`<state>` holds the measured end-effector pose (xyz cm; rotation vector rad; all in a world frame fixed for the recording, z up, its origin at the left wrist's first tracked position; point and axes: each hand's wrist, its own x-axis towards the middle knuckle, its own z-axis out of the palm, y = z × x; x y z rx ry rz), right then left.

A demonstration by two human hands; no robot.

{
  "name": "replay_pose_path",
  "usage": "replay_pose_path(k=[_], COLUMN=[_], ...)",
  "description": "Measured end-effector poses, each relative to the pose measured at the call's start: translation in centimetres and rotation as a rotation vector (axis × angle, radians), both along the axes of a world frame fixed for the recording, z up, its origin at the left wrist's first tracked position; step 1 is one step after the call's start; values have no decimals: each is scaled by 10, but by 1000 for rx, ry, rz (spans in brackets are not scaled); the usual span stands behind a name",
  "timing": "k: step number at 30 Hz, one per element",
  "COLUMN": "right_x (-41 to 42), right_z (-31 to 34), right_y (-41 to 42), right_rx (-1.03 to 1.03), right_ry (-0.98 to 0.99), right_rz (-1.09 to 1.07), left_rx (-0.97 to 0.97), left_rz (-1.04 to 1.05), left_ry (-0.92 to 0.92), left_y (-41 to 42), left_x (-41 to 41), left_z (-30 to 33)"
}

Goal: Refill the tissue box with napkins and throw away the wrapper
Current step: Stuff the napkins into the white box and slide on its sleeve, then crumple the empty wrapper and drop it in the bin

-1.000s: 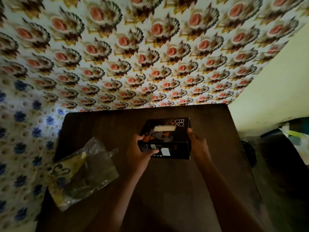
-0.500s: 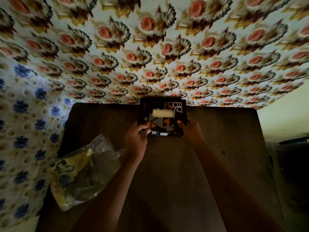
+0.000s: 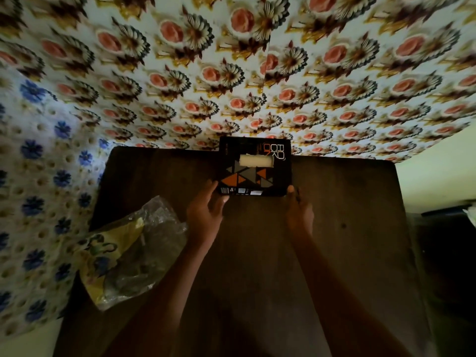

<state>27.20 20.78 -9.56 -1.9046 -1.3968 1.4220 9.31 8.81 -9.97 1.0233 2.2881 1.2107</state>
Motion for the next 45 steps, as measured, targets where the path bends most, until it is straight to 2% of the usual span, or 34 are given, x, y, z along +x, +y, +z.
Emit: replay_pose_path(k=[4,7,9,11,12,14,16,18,20,23,28,34,37,39,43,45], right_x=[6,0,-6,-20,-28,-42,-57,-72,-85,-92,-90,-83,-75,-67,-55,-56], right_z=[0,-4,-10,-12,-12,-14,-16,-17,-14,-16,-21,-28,-25,-24,-26,-22], right_y=[-60,-101,-121,-140,-148,-161,-175,-185,-191,-193,-196,-214,-215,-216,-208,-200], right_rx=[-97,-111,-112,-110,-106,-103,-102,-102,-69,-61,44,82,10,-21,-66,-96], right_ry=[64,93,99,73,72,100,150,135,60,51,-52,-37,22,73,109,66], right_rz=[-45,66,152,260,308,382,488,607,703,679,674,728,624,621,722,728], left_rx=[-17,38,-1,-305,-453,-544,-560,-562,-517,-447,-274,-339,-347,-445,-346,-352], left_rz=[87,186,321,470,510,560,665,615,541,441,263,-69,-195,-272,-266,-236], left_ry=[73,219,253,236,150,23,37,36,-49,-55,-319,-198,-214,-149,42,86], left_y=[-58,-107,-135,-167,-183,-204,-211,-211,-217,-223,-227,-215,-212,-214,-219,-217], left_x=[-1,-10,-21,-46,-57,-73,-76,-78,-82,-74,-38,10,16,15,12,11], left_z=[-2,-3,-9,-27,-33,-45,-38,-22,-28,-23,-15,-16,-25,-26,-36,-36])
